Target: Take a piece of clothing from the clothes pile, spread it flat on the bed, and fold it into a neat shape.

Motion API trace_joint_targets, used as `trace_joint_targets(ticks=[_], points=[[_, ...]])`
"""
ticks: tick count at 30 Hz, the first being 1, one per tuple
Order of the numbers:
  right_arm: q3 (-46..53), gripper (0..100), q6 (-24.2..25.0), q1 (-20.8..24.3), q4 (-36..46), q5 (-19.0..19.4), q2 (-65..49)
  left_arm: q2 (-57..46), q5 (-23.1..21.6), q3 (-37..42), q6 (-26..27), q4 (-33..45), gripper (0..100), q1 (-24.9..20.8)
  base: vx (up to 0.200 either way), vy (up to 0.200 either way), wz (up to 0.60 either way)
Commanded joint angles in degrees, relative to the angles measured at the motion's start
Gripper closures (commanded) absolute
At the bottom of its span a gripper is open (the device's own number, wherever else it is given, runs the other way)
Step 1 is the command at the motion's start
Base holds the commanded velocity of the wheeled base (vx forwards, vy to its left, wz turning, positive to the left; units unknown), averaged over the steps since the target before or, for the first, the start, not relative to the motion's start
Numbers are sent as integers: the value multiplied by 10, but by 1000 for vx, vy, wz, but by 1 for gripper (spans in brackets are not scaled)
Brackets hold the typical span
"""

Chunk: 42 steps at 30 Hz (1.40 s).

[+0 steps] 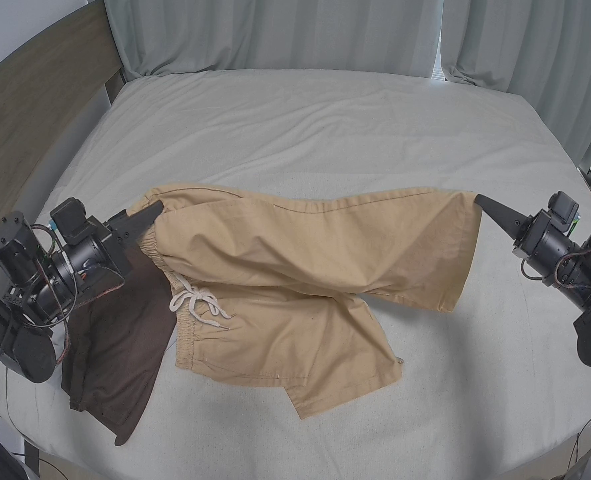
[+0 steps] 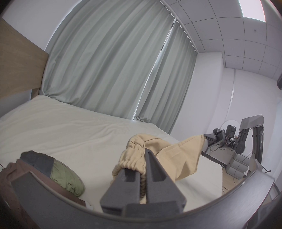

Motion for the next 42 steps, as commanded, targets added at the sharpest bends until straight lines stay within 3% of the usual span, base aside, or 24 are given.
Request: trace_joint_targets(ticks=[1, 10, 23, 34, 35, 42], points=[[1, 100, -13, -3, -2, 0, 66, 51, 4, -7, 8, 0, 100, -33, 0, 0, 0], [-12, 100, -15, -5, -1, 0, 110, 108, 26, -73, 4, -1, 100, -52, 0, 0, 0], [-112, 100, -11, -5, 1, -2, 172, 145, 36, -158, -10, 0, 100, -18, 0, 0, 0], [-141, 100, -11, -12, 1, -3, 268, 145, 42, -139, -8, -1, 100, -23, 0, 0, 0], [-148, 0, -11, -11, 1, -1, 282, 145, 42, -137, -7, -1, 100, -24, 0, 0, 0], [-169, 0, -14, -10, 2, -5, 330, 144, 42, -137, -6, -2, 100, -25, 0, 0, 0]])
